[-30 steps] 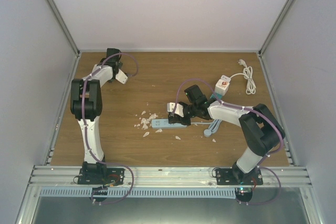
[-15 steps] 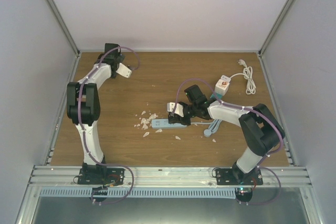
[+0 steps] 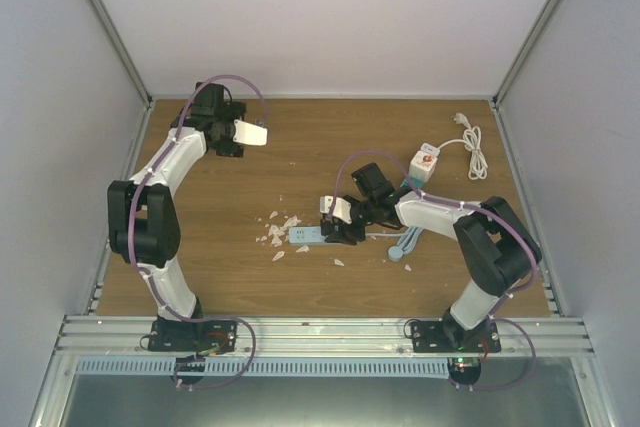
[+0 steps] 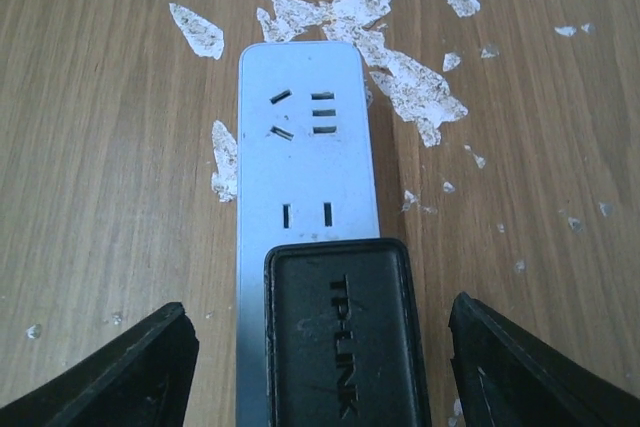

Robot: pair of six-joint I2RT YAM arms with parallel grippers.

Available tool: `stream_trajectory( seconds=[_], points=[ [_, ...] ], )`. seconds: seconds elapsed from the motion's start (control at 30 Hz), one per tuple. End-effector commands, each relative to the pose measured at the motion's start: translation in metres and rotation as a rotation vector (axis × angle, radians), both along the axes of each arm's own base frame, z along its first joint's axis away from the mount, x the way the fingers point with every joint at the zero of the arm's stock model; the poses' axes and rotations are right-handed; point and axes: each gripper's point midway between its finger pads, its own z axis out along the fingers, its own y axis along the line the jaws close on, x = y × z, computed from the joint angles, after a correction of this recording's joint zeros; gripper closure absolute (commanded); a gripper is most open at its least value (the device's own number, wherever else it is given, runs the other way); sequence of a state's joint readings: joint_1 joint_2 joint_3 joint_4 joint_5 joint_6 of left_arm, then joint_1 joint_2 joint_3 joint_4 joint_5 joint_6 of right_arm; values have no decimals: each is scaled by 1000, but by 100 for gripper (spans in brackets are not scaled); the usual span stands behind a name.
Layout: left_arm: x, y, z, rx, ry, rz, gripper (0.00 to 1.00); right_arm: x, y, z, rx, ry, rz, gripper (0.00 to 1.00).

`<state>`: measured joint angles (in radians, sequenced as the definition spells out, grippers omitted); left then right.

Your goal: Pull the plug off the socket

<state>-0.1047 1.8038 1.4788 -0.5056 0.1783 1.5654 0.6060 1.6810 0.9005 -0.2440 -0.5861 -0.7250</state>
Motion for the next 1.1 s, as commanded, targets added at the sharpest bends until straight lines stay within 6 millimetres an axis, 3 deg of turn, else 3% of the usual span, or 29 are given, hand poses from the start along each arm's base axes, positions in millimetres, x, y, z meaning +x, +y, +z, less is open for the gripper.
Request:
stream_trajectory(
  seconds=[0.0,0.27,0.43,0.57,0.67,0.87,1.07],
  points=[
    [-36,-38,11,-283,116,-15,7,-2,2,13,27,-14,11,28],
    [-111,-108,16,-597,360,-103,9,-1,-8,20,23,-67,-5,21],
    [-159,-152,6,-694,482,-185,10,2,-27,23,18,-83,-32,20],
    [-188,-175,-2,-764,580,-230,13,-1,-41,27,22,-84,-54,20],
    [-210,-189,-21,-751,647,-252,15,-5,-48,34,40,-100,-64,20],
    [-233,-212,-55,-694,712,-234,19,-6,-55,42,64,-119,-79,20],
    [-230,-226,-79,-634,688,-183,26,-7,-56,43,86,-121,-76,20]
  ],
)
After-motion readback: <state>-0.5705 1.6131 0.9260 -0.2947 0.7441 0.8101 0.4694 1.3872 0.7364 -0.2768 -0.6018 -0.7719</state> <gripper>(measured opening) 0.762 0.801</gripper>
